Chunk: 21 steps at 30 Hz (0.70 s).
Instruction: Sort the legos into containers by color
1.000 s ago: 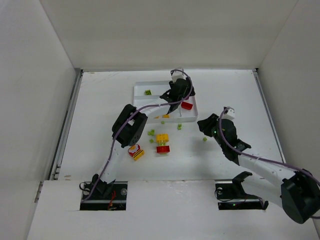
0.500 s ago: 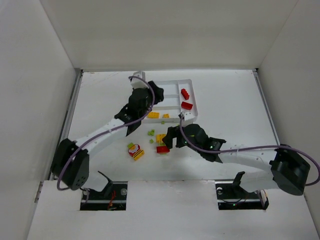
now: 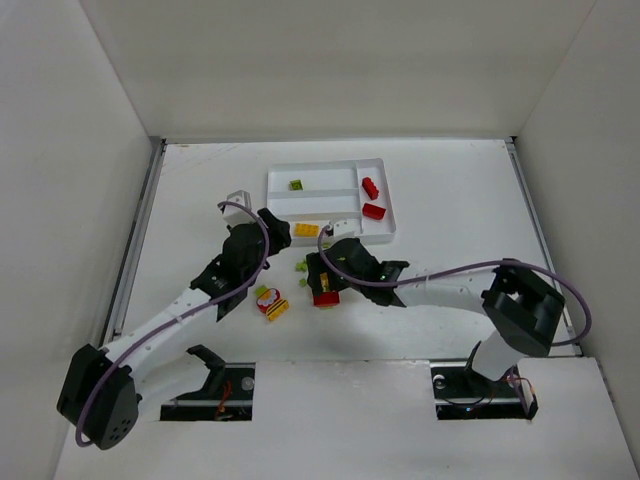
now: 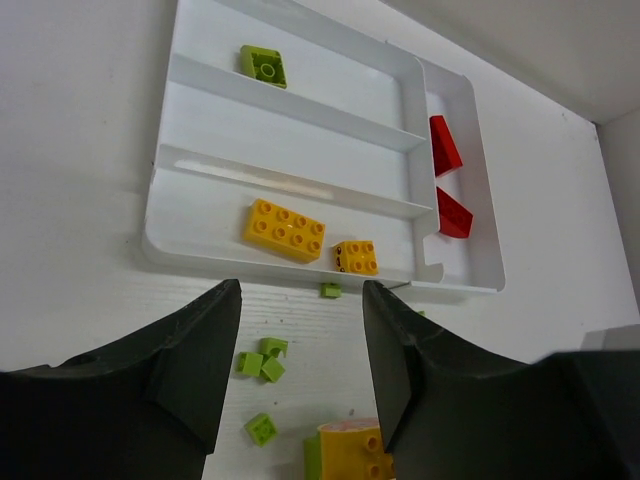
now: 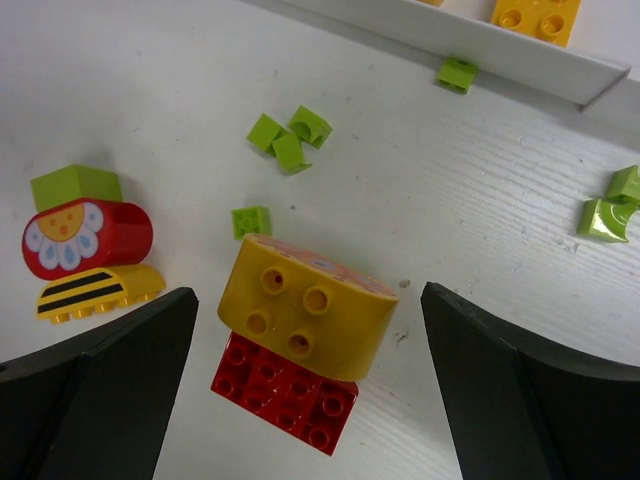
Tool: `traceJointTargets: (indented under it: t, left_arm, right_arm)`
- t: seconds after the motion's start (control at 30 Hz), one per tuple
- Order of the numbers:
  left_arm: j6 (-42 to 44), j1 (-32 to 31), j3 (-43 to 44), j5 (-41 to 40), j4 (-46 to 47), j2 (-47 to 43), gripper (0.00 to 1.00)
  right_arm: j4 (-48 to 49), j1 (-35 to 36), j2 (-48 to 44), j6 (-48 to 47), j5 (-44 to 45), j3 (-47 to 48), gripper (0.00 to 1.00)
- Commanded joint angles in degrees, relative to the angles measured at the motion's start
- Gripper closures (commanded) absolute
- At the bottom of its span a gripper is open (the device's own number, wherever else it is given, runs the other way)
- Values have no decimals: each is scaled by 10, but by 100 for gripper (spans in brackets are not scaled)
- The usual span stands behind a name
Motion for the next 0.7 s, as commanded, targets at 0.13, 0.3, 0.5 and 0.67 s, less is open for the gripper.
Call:
traceJointTargets:
  t: [0.13,0.3,0.5,0.67]
  left_arm:
    - [-10,13,-27,6,-27,-55,50]
    - [-15,12,-30,19,-50,-76,47]
    - [-15,1,-34,35,-84,-110,40]
    - [-15,-15,-45,55,-106,-140,35]
  right_arm:
    - [-12,6,30,25,31,49,8]
    - [-12,6,25,34,30,44,26]
    - [-5,-5,8,49,14,31,40]
    - [8,-27,-21,59,-14,19,40]
